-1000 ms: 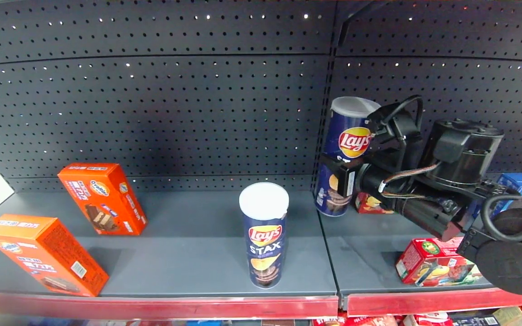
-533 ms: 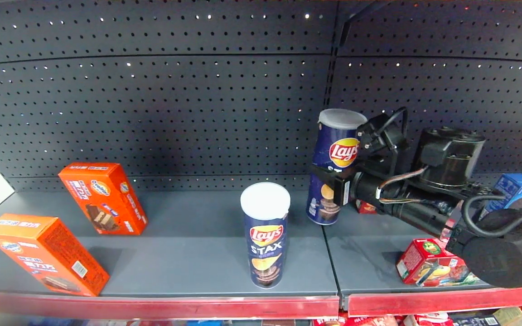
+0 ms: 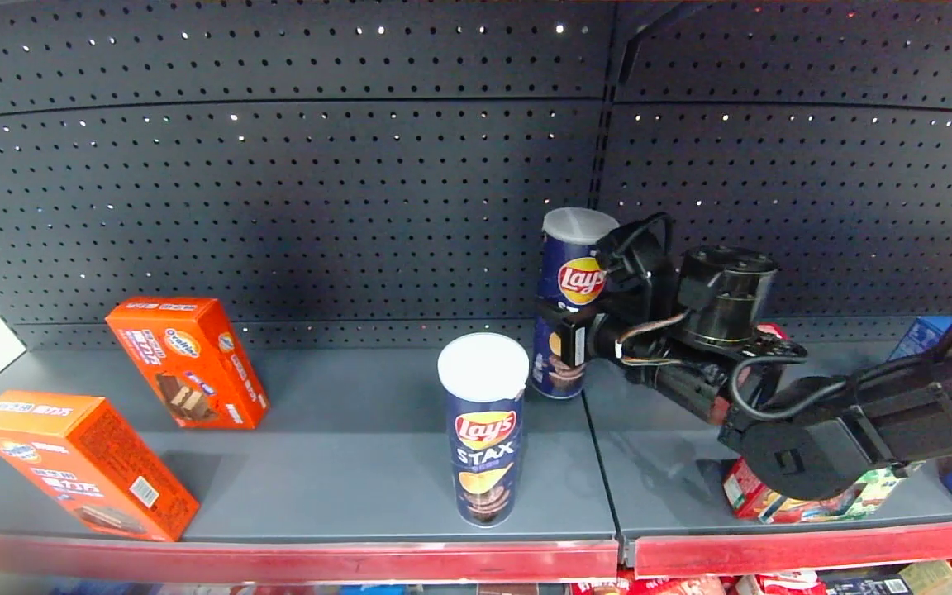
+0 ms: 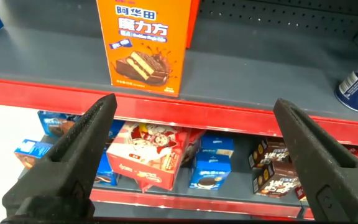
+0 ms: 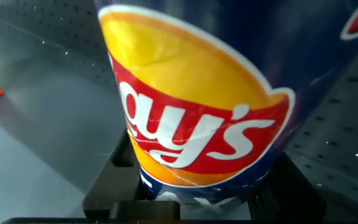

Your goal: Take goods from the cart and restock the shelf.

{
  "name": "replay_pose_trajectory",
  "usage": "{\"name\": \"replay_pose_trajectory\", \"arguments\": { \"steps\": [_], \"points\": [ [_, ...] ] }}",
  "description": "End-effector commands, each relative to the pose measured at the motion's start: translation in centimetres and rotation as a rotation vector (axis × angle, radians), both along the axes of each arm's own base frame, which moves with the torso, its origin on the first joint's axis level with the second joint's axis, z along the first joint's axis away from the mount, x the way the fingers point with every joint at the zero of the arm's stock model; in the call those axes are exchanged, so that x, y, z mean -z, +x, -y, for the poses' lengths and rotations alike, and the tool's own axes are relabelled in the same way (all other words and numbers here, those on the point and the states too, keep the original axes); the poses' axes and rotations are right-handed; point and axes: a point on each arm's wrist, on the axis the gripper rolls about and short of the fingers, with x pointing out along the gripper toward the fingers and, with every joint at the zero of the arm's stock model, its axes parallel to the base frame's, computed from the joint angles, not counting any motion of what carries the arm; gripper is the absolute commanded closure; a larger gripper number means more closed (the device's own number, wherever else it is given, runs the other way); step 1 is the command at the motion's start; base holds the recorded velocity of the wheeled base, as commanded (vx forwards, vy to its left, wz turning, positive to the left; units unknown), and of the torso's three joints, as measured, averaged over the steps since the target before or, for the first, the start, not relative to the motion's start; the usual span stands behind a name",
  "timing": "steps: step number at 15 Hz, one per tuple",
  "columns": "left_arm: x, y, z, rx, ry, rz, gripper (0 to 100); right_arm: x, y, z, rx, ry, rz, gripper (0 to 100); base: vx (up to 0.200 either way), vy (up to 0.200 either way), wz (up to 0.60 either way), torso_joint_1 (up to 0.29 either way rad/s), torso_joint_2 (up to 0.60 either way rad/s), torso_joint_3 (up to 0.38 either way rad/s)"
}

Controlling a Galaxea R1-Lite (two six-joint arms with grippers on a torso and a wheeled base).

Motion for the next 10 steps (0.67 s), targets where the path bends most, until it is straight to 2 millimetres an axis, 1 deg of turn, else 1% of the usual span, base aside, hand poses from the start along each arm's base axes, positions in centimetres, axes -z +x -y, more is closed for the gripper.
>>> {"name": "replay_pose_trajectory", "arguments": {
  "steps": [1, 4, 7, 10],
  "points": [
    [0.0, 0.0, 0.0, -0.001, 0.0, -0.003, 0, 1.1, 0.5, -1.2, -0.013, -0.014, -0.017, 100, 0.0, 0.0, 0.0, 0.0, 0.0, 0.0],
    [0.0, 0.0, 0.0, 0.0, 0.002, -0.003, 0, 1.8, 0.3, -1.7, -0.017, -0.019, -0.026, 100, 0.0, 0.0, 0.0, 0.0, 0.0, 0.0],
    [0.0, 0.0, 0.0, -0.002, 0.006, -0.003, 0, 1.9, 0.5, -1.7, -0.016, -0.019, -0.026, 100, 0.0, 0.0, 0.0, 0.0, 0.0, 0.0],
    [0.0, 0.0, 0.0, 0.0, 0.005, -0.003, 0, 2.9, 0.9, -2.0, -0.017, -0.03, -0.043, 100, 0.0, 0.0, 0.0, 0.0, 0.0, 0.0]
  ]
}}
